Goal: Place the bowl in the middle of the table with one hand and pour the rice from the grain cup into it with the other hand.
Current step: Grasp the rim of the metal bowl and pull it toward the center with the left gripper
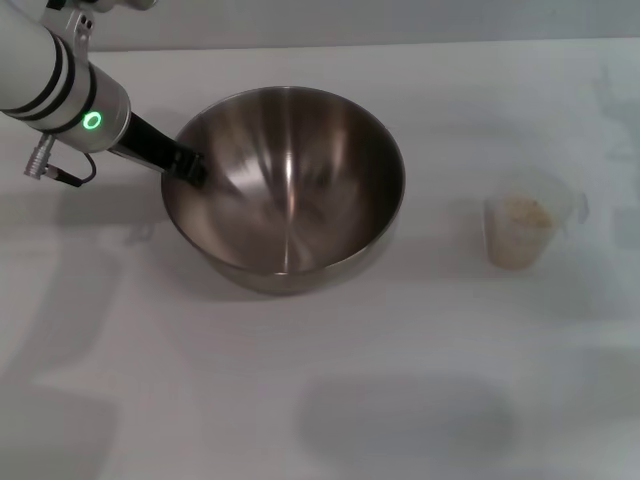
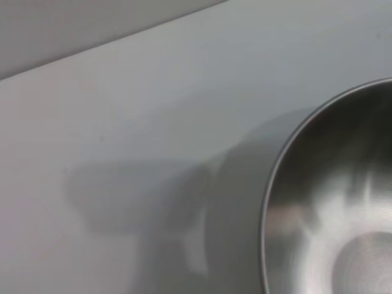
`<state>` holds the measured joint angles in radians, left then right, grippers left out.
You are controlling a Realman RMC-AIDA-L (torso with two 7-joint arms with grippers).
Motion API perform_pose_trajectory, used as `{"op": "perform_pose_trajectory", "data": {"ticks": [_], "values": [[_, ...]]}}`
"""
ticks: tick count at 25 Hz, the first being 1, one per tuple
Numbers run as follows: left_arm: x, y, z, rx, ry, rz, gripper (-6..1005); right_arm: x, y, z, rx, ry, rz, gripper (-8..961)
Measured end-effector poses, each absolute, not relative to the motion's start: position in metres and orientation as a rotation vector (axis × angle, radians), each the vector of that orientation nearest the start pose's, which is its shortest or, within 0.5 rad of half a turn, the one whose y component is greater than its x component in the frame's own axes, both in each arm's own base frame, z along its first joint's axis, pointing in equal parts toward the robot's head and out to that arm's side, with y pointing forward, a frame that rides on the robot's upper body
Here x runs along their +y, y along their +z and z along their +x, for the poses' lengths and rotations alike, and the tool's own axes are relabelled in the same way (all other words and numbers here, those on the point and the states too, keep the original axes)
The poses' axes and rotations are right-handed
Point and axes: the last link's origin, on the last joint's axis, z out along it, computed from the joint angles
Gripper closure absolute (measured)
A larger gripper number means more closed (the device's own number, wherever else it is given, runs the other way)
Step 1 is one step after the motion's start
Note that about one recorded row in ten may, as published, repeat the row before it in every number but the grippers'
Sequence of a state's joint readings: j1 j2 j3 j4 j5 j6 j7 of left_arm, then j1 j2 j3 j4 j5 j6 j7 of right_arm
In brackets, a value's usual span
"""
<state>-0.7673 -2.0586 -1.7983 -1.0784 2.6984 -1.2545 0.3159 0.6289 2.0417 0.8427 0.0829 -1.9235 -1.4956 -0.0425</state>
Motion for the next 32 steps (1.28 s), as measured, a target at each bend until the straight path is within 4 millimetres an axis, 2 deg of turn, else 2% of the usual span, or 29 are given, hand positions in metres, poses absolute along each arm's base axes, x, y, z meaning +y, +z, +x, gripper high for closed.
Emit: {"op": "perform_pose_trajectory", "data": {"ticks": [10,16,25,32], "values": [[0.42,-0.004,-0.175,-1.101,0.325,-2.276,838,0.375,0.077,0.28,0.141,0.81,-1.187,239],[0.424,-0.004,-0.178,-1.152,0.318,-2.266,910,0.374,0.078,0.282,0.145,0.807,-1.181,239],[0.433,0.018,-0.182,-1.209,0.191,-2.244,920,0.373,0.078,0.283,0.147,0.805,-1.182,240],[0.436,0.03,-0.172,-1.242,0.048,-2.302,952,0.374,0.078,0.282,0.147,0.806,-1.182,239]]}}
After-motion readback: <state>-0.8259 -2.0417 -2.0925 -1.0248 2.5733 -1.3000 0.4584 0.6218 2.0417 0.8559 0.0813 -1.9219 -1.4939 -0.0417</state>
